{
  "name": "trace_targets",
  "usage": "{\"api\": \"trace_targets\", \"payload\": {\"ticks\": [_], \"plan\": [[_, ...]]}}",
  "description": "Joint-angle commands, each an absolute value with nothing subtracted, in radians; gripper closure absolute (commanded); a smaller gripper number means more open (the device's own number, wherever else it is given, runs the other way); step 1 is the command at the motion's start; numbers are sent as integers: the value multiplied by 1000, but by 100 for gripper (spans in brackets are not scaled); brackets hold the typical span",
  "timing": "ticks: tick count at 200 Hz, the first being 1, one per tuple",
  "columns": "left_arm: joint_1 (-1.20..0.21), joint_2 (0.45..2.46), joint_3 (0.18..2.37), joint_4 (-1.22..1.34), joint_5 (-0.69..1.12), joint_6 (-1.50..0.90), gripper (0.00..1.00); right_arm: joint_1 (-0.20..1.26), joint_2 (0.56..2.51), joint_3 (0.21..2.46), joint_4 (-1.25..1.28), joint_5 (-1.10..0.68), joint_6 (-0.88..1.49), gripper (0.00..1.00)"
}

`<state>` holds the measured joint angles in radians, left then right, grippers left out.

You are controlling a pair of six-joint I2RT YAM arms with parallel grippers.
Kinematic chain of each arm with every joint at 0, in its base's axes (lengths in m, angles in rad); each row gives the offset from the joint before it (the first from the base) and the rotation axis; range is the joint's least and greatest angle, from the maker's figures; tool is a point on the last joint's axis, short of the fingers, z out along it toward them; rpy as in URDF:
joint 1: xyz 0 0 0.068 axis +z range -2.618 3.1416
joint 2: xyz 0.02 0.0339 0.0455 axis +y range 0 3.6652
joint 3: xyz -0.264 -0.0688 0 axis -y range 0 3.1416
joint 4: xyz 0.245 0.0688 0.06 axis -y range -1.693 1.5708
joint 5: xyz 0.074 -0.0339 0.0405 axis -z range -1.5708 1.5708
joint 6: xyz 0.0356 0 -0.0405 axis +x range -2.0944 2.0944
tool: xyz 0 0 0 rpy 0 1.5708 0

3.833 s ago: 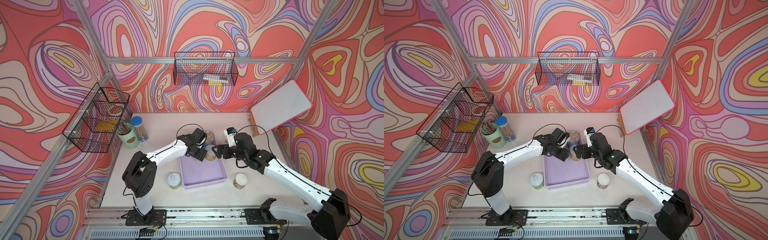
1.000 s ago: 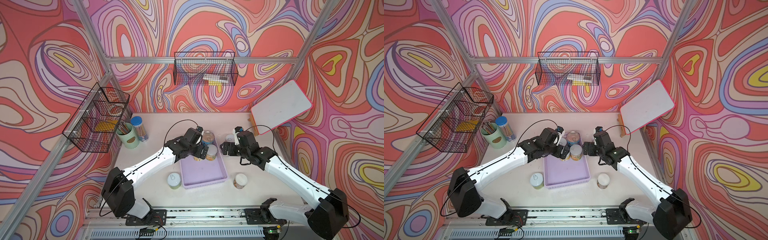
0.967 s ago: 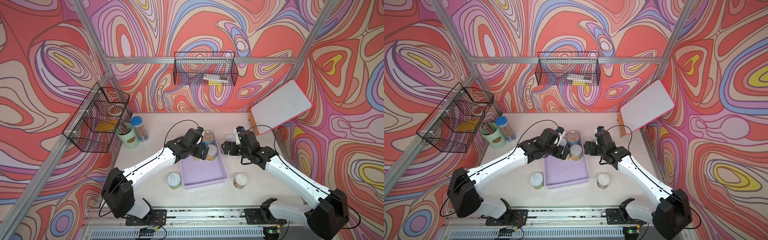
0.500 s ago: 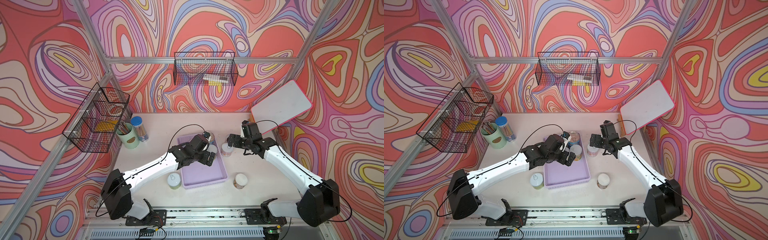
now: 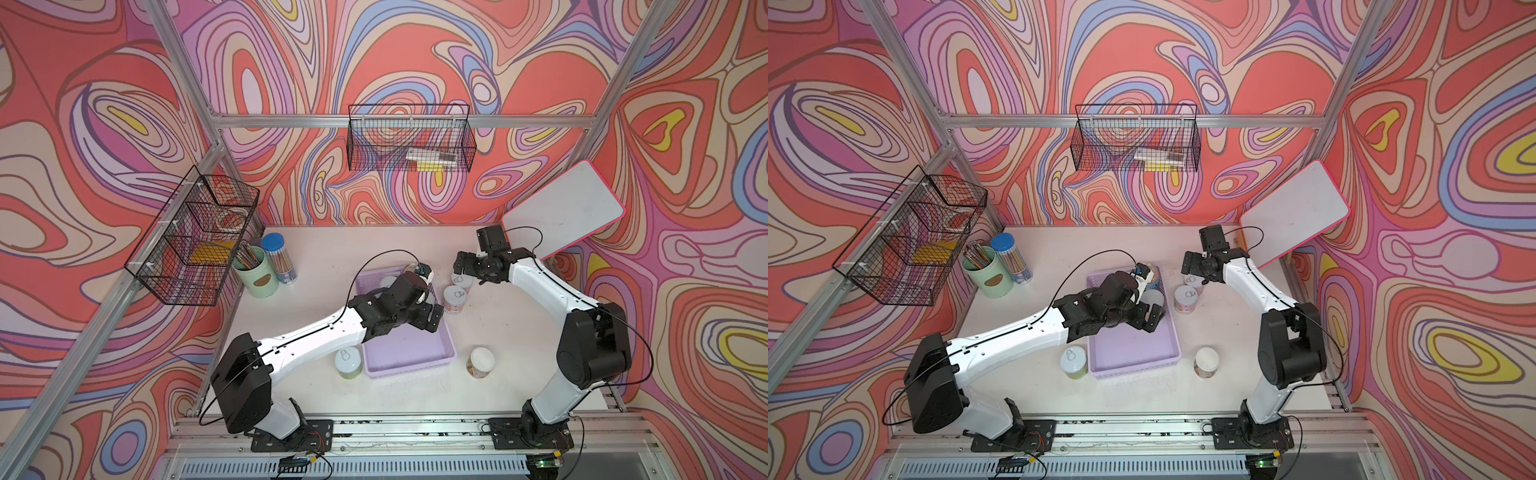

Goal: Put the canned food in the basket
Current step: Pick up the canned food from the center of the board.

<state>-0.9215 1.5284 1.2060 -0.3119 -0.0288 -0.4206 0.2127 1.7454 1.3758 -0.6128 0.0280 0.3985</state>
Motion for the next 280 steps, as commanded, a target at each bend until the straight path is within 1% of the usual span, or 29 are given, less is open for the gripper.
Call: {"api": "trace_targets", "payload": {"ticks": [1,57,115,180,232,254,280], "plan": [[-923,1554,1248,-271,-24,-441,1,202,1824,1446,-659,44,375,2],[-922,1602,1267,-215,2,-470,1,198,1985,1590,-706,49,347,2],[-895,1649,1326,-221,-5,-498,1,201,2080,1688,-782,54,319,2],[-813,1638,1345,-235,38,-520,1,202,2107,1693,-838,47,283,2],[-796,1619,1303,-248,34,-522,1,222,2131,1726,-896,75,255,2],[-795,1614,1290,-248,34,-526,1,234,2137,1735,-911,101,249,4],[-795,1613,1286,-255,31,-522,1,239,2140,1743,-914,104,249,9]]}}
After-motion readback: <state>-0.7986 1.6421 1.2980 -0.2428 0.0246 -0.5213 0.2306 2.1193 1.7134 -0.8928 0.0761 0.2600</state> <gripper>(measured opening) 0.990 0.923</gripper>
